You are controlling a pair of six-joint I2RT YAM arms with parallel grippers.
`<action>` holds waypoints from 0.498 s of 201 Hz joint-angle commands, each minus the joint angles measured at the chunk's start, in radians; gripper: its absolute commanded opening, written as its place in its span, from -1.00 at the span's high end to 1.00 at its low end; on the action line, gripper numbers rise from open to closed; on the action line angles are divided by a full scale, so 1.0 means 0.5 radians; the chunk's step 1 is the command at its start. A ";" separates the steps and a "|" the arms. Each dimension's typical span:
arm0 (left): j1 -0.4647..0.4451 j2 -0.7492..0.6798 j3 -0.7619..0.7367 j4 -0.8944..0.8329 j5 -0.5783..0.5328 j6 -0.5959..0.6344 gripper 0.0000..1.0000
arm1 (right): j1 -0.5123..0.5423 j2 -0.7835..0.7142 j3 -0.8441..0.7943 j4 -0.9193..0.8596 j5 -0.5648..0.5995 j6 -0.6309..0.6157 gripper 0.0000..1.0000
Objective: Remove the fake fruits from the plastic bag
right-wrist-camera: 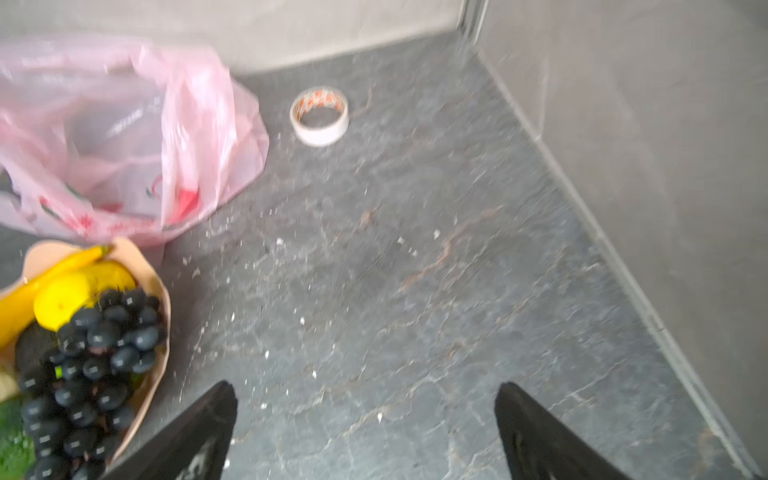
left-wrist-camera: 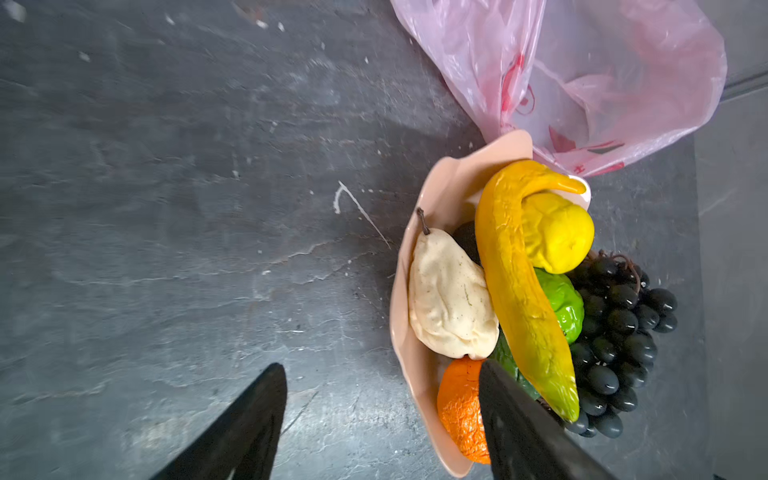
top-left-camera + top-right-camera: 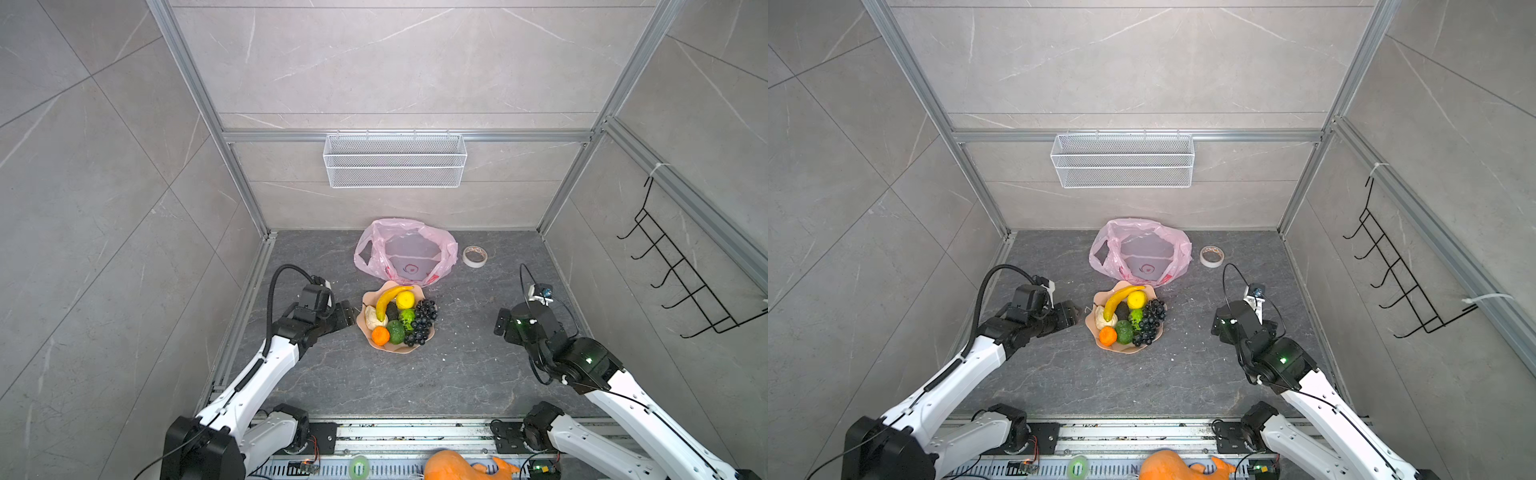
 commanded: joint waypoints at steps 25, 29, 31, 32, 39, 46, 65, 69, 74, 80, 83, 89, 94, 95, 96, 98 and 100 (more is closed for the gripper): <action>0.011 -0.254 -0.007 0.053 -1.085 -0.037 -0.70 | -0.009 0.014 0.056 0.059 0.507 -0.046 -0.99; 0.009 -0.254 -0.010 0.087 -1.140 -0.039 -0.72 | -0.009 0.013 0.047 0.096 0.532 -0.059 -0.99; 0.010 -0.253 -0.009 0.102 -1.165 -0.038 -0.72 | -0.009 0.010 0.041 0.121 0.538 -0.077 -1.00; 0.009 -0.252 -0.009 0.109 -1.176 -0.035 -0.73 | -0.009 0.007 0.034 0.135 0.543 -0.086 -1.00; 0.011 -0.238 -0.009 0.169 -1.267 -0.007 -0.79 | -0.009 -0.017 -0.026 0.310 0.562 -0.182 -0.99; 0.009 -0.222 -0.031 0.265 -1.377 0.050 -0.80 | -0.009 -0.056 -0.116 0.516 0.582 -0.296 -1.00; 0.018 -0.173 -0.143 0.569 -1.620 0.271 -0.87 | -0.014 -0.149 -0.369 1.058 0.585 -0.599 -0.99; 0.030 -0.166 -0.181 0.649 -1.664 0.301 -0.93 | -0.019 -0.152 -0.420 1.147 0.590 -0.653 -1.00; 0.063 -0.156 -0.243 0.789 -1.664 0.371 -0.94 | -0.021 -0.137 -0.484 1.258 0.591 -0.726 -1.00; 0.107 -0.147 -0.338 0.973 -1.598 0.477 -0.95 | -0.028 -0.091 -0.566 1.410 0.566 -0.862 -1.00; 0.127 -0.141 -0.382 1.077 -1.557 0.529 -0.96 | -0.036 -0.064 -0.594 1.472 0.545 -0.932 -1.00; 0.167 -0.117 -0.476 1.283 -1.490 0.617 -0.99 | -0.055 0.018 -0.633 1.568 0.519 -1.021 -1.00; 0.195 -0.093 -0.546 1.443 -1.432 0.688 -1.00 | -0.085 0.095 -0.635 1.589 0.520 -1.030 -1.00; 0.198 -0.089 -0.562 1.473 -1.422 0.701 -1.00 | -0.092 0.108 -0.634 1.588 0.519 -1.029 -1.00; 0.203 -0.080 -0.575 1.498 -1.415 0.713 -1.00 | -0.098 0.127 -0.634 1.589 0.518 -1.027 -1.00; 0.211 -0.067 -0.596 1.560 -1.398 0.746 -1.00 | -0.114 0.156 -0.632 1.590 0.512 -1.022 -1.00; 0.220 -0.049 -0.619 1.606 -1.383 0.769 -1.00 | -0.128 0.187 -0.629 1.589 0.504 -1.018 -1.00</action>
